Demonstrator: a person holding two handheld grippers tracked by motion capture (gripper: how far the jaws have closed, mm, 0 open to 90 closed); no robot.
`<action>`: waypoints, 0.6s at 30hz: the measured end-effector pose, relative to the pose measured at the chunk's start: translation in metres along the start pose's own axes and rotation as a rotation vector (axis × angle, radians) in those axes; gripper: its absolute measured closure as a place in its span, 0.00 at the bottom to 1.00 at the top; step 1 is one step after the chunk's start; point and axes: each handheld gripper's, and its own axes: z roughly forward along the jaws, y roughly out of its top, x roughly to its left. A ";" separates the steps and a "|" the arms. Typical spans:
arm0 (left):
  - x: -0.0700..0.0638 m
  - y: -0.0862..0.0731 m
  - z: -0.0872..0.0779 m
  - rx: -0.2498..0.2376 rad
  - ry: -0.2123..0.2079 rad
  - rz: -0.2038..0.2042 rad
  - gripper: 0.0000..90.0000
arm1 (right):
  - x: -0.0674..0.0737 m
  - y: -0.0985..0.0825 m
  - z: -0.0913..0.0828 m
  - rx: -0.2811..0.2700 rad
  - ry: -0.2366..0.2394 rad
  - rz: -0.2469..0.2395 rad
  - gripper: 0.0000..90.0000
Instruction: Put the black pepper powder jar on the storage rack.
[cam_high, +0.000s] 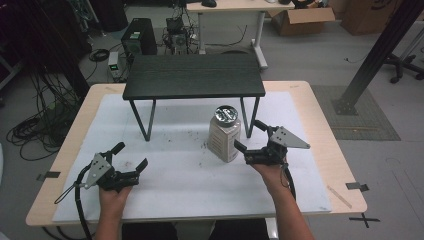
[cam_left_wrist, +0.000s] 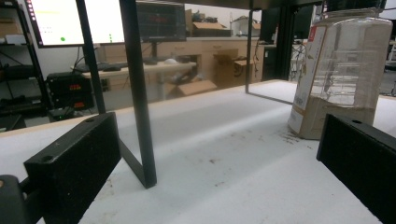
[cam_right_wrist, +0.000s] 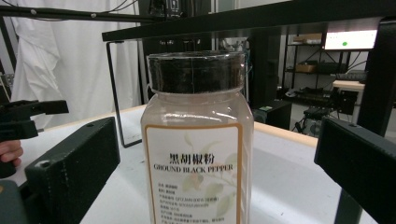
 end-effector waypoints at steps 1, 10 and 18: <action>0.000 0.000 0.000 0.000 0.000 0.000 0.00 | 0.000 0.001 0.002 0.001 0.002 0.003 0.00; 0.000 0.000 0.000 0.000 0.000 -0.001 0.00 | 0.004 0.004 0.019 0.023 0.020 0.016 0.00; 0.000 0.000 0.000 0.000 0.000 -0.003 0.00 | 0.004 0.003 0.031 0.047 0.025 0.025 0.00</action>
